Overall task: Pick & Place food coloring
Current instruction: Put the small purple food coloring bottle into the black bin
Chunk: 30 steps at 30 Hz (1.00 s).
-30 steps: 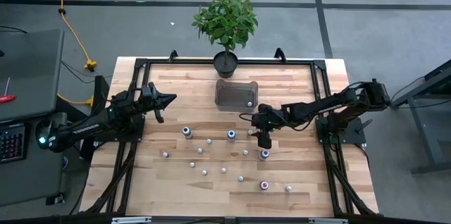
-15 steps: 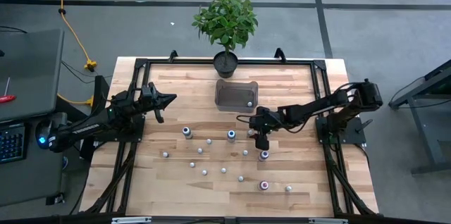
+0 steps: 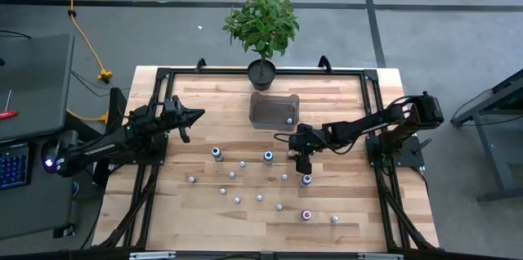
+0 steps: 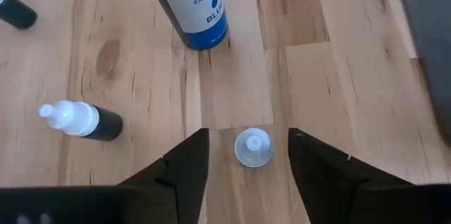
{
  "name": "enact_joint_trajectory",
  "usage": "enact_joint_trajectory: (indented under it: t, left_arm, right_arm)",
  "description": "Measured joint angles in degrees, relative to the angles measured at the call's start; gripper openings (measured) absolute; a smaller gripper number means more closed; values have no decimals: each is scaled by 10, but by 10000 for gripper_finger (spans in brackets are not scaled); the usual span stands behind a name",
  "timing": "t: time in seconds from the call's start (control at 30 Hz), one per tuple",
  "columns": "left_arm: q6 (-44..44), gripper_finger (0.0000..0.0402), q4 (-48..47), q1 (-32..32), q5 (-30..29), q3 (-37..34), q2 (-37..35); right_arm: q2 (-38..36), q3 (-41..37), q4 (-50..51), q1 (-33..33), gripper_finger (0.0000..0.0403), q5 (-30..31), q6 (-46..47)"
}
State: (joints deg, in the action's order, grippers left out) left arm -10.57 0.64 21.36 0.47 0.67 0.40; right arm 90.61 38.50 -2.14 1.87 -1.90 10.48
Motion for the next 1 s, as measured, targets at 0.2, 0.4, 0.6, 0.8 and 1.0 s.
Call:
enact_joint_trajectory:
  t: [0.2, 0.4, 0.6, 0.8, 1.0]
  left_arm:
    - [0, 0, 0, 0, 0, 0, 0]
    - [0, 0, 0, 0, 0, 0, 0]
    - [0, 0, 0, 0, 0, 0, 0]
    - [0, 0, 0, 0, 0, 0, 0]
    - [0, 0, 0, 0, 0, 0, 0]
  right_arm:
    - [0, 0, 1, 0, 135, -1, 0]
    - [0, 0, 1, 0, 105, -2, 0]
    - [-2, 1, 1, 0, 77, -7, -3]
    - [-24, 2, 9, 0, 63, -2, -4]
    - [-73, 2, 27, -4, 63, 25, -3]
